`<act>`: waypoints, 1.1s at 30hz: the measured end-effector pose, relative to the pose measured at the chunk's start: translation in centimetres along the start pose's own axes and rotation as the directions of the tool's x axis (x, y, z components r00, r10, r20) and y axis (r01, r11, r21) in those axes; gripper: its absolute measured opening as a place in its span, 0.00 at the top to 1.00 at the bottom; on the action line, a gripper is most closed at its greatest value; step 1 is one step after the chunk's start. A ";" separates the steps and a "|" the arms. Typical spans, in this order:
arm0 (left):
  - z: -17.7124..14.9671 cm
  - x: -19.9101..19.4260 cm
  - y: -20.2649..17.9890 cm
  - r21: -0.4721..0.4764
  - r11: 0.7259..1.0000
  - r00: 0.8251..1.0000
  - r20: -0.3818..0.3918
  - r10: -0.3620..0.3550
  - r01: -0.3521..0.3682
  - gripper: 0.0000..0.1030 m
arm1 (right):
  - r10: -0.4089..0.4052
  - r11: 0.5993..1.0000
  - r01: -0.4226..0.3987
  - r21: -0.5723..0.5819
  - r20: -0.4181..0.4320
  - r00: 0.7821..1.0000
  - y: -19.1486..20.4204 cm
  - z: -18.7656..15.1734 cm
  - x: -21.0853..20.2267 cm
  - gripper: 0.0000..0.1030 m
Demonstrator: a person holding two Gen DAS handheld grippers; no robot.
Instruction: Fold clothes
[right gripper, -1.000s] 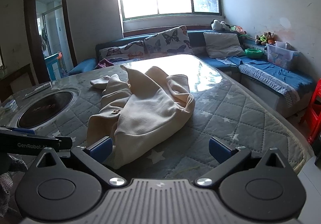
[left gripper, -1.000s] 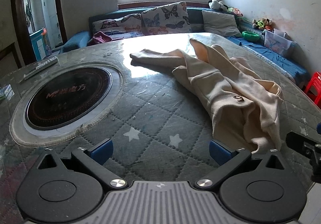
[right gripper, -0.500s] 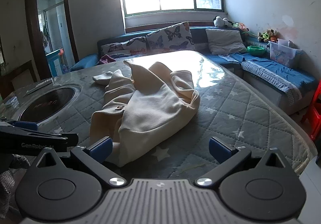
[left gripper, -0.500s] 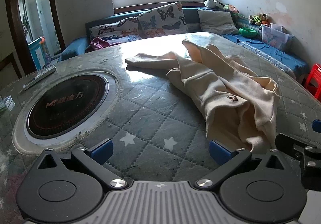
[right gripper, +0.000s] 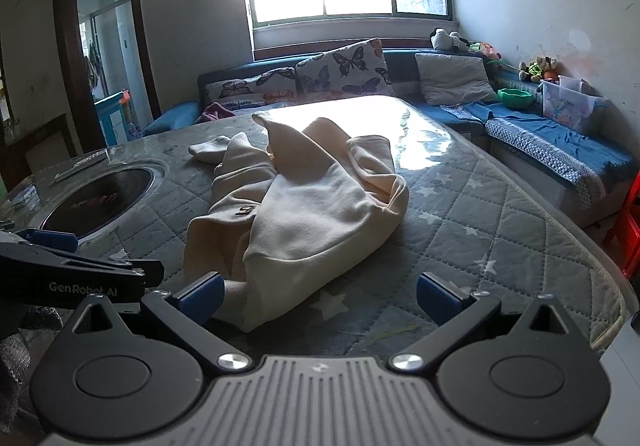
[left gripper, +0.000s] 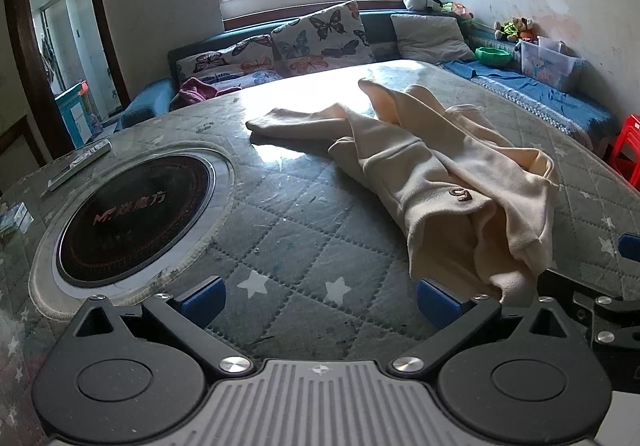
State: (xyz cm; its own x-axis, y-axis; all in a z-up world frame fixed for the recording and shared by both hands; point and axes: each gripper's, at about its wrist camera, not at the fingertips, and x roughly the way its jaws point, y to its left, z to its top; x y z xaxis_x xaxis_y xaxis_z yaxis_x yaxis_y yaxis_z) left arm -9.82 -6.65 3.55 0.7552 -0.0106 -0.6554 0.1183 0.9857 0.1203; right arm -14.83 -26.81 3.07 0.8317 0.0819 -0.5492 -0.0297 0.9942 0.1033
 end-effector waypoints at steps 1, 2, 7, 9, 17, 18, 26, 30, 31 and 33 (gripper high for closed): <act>0.0 0.0 -0.1 0.003 1.000 1.000 -0.001 -0.001 0.001 0.00 | 0.001 1.000 -0.001 0.000 -0.001 1.000 0.0 0.0 0.0 0.00; 0.1 0.1 -0.1 0.005 1.000 1.000 -0.003 0.000 0.000 0.00 | 0.001 1.000 -0.001 0.000 -0.002 1.000 0.0 0.0 0.1 0.00; 0.2 0.2 -0.3 0.014 1.000 1.000 -0.007 -0.003 0.003 0.00 | 0.005 1.000 -0.005 0.002 -0.007 1.000 0.0 0.1 0.2 0.00; 0.4 0.3 -0.4 0.017 1.000 1.000 -0.009 -0.004 0.005 0.00 | 0.007 1.000 -0.007 0.001 -0.008 1.000 0.1 0.2 0.3 0.00; 0.6 0.5 -0.6 0.025 1.000 1.000 -0.016 -0.012 0.013 0.00 | 0.012 1.000 -0.012 0.004 -0.013 1.000 0.1 0.4 0.6 0.00; 0.7 0.5 -0.6 0.027 1.000 1.000 -0.017 -0.013 0.013 0.00 | 0.013 1.000 -0.013 0.004 -0.014 1.000 0.1 0.4 0.6 0.00; 1.0 0.8 -0.7 0.032 0.999 1.000 -0.023 -0.018 0.018 0.00 | 0.013 1.000 -0.013 0.006 -0.019 1.000 0.1 0.5 0.9 0.00; 1.1 0.9 -0.8 0.032 0.999 0.999 -0.025 -0.020 0.021 0.00 | 0.011 1.000 -0.011 0.009 -0.023 1.000 0.1 0.6 1.1 0.00; 1.1 0.9 -0.8 0.033 0.999 0.999 -0.026 -0.021 0.022 0.00 | 0.011 1.000 -0.010 0.010 -0.023 1.000 0.1 0.7 1.1 0.00; 1.2 1.1 -0.8 0.034 0.999 0.999 -0.030 -0.021 0.022 0.00 | 0.010 1.000 -0.009 0.012 -0.025 1.000 0.0 0.7 1.2 0.00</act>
State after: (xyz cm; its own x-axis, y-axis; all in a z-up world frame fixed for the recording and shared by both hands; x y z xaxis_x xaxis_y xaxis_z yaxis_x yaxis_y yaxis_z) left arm -8.34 -7.67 3.62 0.7329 -0.0267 -0.6798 0.1569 0.9789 0.1307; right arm -13.40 -26.75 3.02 0.8171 0.0933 -0.5688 -0.0311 0.9925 0.1181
